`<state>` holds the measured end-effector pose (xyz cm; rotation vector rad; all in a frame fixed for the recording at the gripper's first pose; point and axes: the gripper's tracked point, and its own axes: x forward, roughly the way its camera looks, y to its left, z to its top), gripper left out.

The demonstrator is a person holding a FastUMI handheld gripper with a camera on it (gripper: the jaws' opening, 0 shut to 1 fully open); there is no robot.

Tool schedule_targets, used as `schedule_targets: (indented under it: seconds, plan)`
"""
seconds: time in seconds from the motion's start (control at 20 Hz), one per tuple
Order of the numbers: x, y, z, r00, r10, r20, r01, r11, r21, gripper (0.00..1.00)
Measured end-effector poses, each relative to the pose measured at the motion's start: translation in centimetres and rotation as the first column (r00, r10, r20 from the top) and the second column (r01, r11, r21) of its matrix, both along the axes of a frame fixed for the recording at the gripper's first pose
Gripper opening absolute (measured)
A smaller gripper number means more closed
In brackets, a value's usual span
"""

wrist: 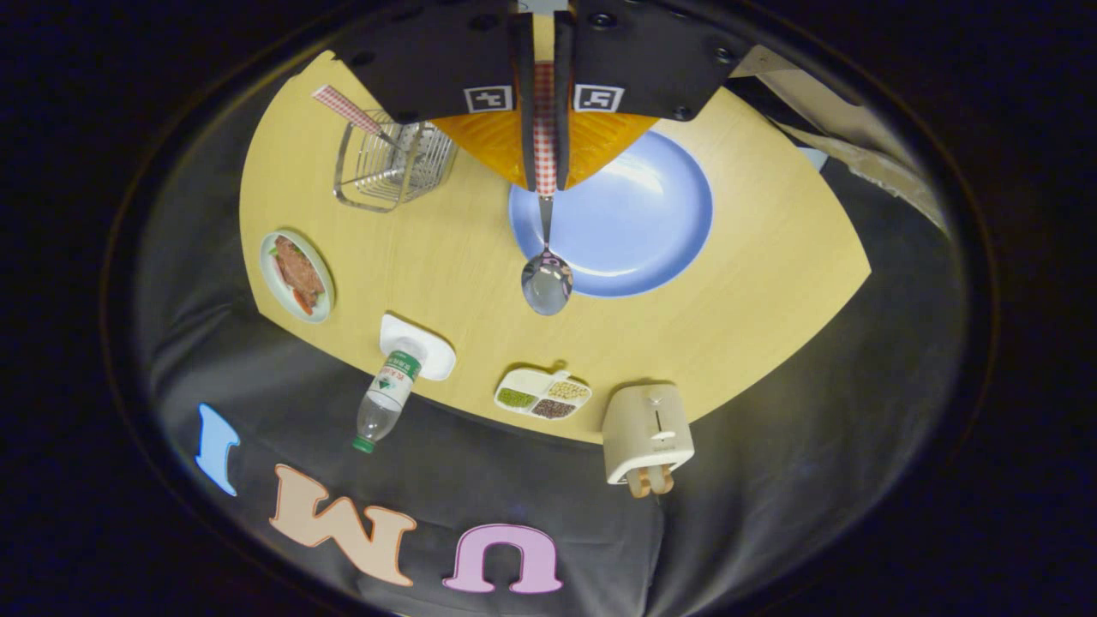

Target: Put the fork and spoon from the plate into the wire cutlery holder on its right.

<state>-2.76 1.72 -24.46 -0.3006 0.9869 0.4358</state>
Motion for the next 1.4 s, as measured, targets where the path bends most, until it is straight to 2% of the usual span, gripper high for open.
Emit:
schedule_targets:
  seconds: [0.25,0.45,0.75,1.1,1.4]
  plan:
    - [0.2,-4.2,2.3,0.999,0.013,-0.039,-0.015,0.998,-0.054,0.12]
    - [0.5,-7.5,3.6,0.997,-0.010,-0.080,0.003,0.997,-0.081,0.12]
    - [0.1,-12.4,3.7,0.987,-0.009,-0.160,-0.020,0.984,-0.178,0.12]
    - [-0.6,-15.3,2.7,0.948,-0.034,-0.318,-0.044,0.971,-0.234,0.12]
    - [-0.7,-15.8,1.4,0.905,-0.043,-0.424,-0.070,0.967,-0.246,0.12]
